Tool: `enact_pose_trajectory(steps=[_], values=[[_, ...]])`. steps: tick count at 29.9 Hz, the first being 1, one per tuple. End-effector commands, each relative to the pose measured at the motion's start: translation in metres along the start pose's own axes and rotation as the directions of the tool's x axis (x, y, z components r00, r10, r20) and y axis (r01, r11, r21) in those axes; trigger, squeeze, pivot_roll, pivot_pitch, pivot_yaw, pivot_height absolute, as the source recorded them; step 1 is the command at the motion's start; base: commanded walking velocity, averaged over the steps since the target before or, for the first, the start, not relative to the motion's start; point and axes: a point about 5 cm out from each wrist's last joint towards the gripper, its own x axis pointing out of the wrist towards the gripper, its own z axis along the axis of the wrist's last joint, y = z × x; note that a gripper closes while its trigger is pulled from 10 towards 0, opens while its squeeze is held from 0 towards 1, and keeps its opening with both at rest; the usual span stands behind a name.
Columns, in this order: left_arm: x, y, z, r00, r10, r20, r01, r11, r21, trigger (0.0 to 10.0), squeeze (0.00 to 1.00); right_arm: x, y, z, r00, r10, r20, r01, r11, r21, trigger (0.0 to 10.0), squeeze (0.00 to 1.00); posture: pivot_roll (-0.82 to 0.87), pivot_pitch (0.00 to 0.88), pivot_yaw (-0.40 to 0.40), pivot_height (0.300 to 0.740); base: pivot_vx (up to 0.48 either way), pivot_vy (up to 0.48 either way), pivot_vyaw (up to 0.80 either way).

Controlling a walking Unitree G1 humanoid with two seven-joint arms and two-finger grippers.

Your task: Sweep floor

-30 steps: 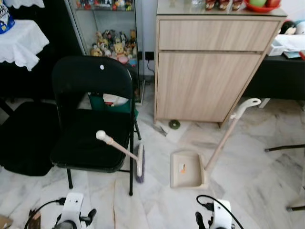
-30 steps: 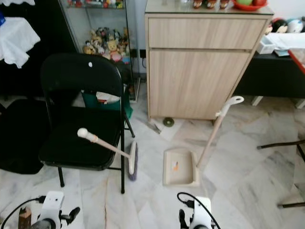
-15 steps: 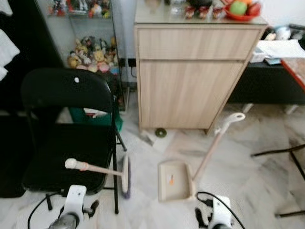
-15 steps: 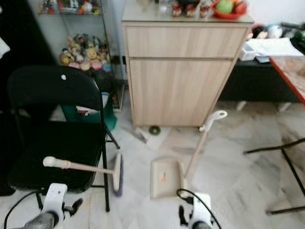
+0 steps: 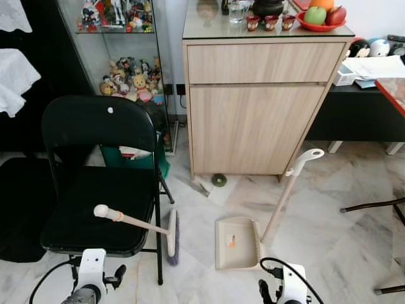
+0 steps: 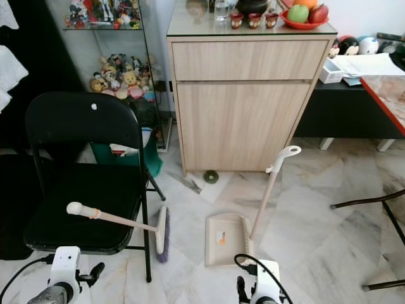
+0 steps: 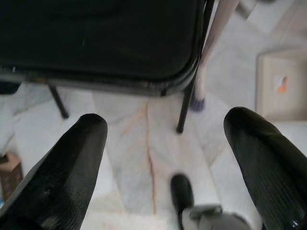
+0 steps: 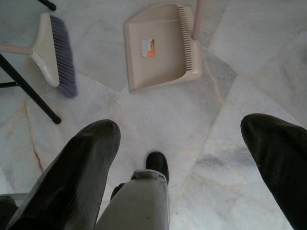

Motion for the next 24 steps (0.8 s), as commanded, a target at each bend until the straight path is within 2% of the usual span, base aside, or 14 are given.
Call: enact_pose_trajectory(steps=[1, 8, 14, 15, 18, 24], values=[[-0.001, 0.004, 0.006, 0.999, -0.005, 0.053, 0.006, 1.0, -0.024, 10.0, 1.0, -0.001, 0.0, -0.005, 1.0, -0.003, -0.02, 0.003, 1.0, 0.004, 10.0, 0.0, -0.06, 0.089, 0.009, 0.74, 0.0, 0.0, 0.0], [-0.003, 0.008, 0.017, 0.986, -0.048, 0.157, 0.056, 0.997, -0.045, 10.0, 1.0, -0.002, 0.001, -0.007, 1.0, -0.001, -0.023, 0.001, 1.0, 0.003, 10.0, 0.0, -0.05, 0.092, 0.009, 0.74, 0.0, 0.0, 0.0], [-0.005, 0.013, 0.033, 0.965, -0.038, 0.258, 0.053, 0.997, -0.053, 10.0, 1.0, -0.002, 0.002, -0.008, 1.0, 0.004, -0.025, -0.004, 1.0, 0.0, 10.0, 0.0, -0.05, 0.093, 0.008, 0.74, 0.0, 0.0, 0.0], [-0.004, 0.012, 0.04, 0.956, -0.037, 0.292, 0.061, 0.995, -0.074, 10.0, 0.0, -0.002, 0.002, -0.007, 1.0, 0.005, -0.024, -0.005, 1.0, -0.001, 10.0, 0.0, -0.05, 0.092, 0.007, 0.74, 0.0, 0.0, 0.0], [-0.002, 0.009, 0.052, 0.939, -0.056, 0.339, 0.087, 0.993, -0.077, 10.0, 0.0, -0.001, 0.003, -0.007, 1.0, 0.007, -0.023, -0.007, 1.0, -0.001, 10.0, 0.0, -0.05, 0.092, 0.007, 0.74, 0.0, 0.0, 0.0], [0.001, 0.0, 0.064, 0.918, -0.091, 0.386, 0.131, 0.988, -0.079, 10.0, 0.0, -0.001, 0.003, -0.007, 1.0, 0.011, -0.023, -0.011, 1.0, -0.013, 10.0, 0.0, -0.05, 0.092, 0.007, 0.74, 0.0, 0.0, 0.0]])
